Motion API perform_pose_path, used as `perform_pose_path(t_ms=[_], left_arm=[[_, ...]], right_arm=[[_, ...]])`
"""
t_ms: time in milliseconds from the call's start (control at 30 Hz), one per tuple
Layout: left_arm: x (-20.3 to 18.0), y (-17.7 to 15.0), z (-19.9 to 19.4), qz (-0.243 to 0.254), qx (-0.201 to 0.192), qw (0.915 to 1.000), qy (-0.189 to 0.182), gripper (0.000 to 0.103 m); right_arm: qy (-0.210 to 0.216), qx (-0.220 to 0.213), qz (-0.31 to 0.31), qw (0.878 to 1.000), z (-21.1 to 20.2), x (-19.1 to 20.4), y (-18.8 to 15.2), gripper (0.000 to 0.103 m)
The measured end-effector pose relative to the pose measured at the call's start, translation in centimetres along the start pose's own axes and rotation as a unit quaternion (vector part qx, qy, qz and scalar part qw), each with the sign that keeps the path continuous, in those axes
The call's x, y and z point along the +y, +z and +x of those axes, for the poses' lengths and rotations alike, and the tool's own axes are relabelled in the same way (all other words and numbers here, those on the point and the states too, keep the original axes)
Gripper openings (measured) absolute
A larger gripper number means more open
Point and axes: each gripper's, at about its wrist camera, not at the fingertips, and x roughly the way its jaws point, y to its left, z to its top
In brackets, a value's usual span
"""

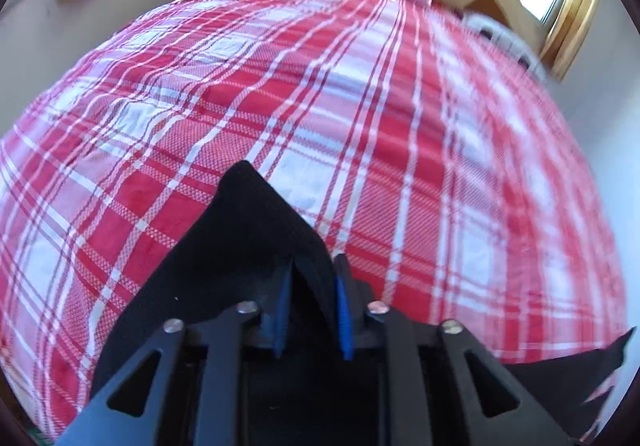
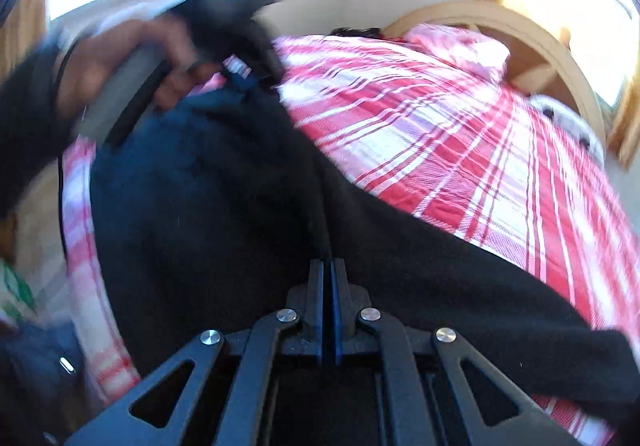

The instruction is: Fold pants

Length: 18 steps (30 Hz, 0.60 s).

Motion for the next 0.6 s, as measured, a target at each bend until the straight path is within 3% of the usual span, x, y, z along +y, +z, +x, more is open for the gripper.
perform_pose_path(t_ms=[100, 200, 333, 467, 600], left_arm=[[0.8, -0.7, -3.2, -0.014, -0.045, 0.9985, -0.030, 0.017], [1.4, -2.0, -7.2, -0.020, -0.100, 0.9933, -0.054, 0.017], [2.7, -4.8, -12.1, -0.016, -0.171, 0.9837, -0.052, 0.017], [3.9, -7.8, -13.4, 0.002, -0.180, 0.9830, -0.037, 0.017], [4.4, -8.5, -11.7, 0.028, -0.147, 0.9886, -0.007, 0.023]], right_arm=[[0.013, -0.035, 0.056, 0.998, -1.9, -1.3, 1.1, 0.004], [0.011, -0.059, 0.069, 0.996, -3.6, -1.0, 1.8, 0.004], [0.011, -0.073, 0.070, 0.995, -5.3, 0.1, 1.9, 0.004], [0.020, -0.073, 0.062, 0.995, -6.8, 1.9, 0.7, 0.004], [0.014, -0.059, 0.041, 0.997, -7.1, 3.5, -1.2, 0.004]])
